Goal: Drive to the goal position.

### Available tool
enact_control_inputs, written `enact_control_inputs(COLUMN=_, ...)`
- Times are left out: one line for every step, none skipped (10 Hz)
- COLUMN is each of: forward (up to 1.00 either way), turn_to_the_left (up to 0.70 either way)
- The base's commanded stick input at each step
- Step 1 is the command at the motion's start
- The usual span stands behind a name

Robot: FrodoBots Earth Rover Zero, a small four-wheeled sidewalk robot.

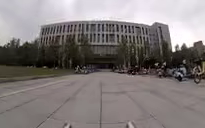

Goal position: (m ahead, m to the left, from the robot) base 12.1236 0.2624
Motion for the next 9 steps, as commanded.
enact_control_inputs(forward=0.7, turn_to_the_left=0.0)
enact_control_inputs(forward=0.7, turn_to_the_left=0.0)
enact_control_inputs(forward=0.7, turn_to_the_left=0.0)
enact_control_inputs(forward=0.7, turn_to_the_left=0.0)
enact_control_inputs(forward=0.7, turn_to_the_left=0.0)
enact_control_inputs(forward=0.7, turn_to_the_left=0.0)
enact_control_inputs(forward=0.7, turn_to_the_left=0.0)
enact_control_inputs(forward=0.7, turn_to_the_left=0.0)
enact_control_inputs(forward=0.7, turn_to_the_left=0.0)
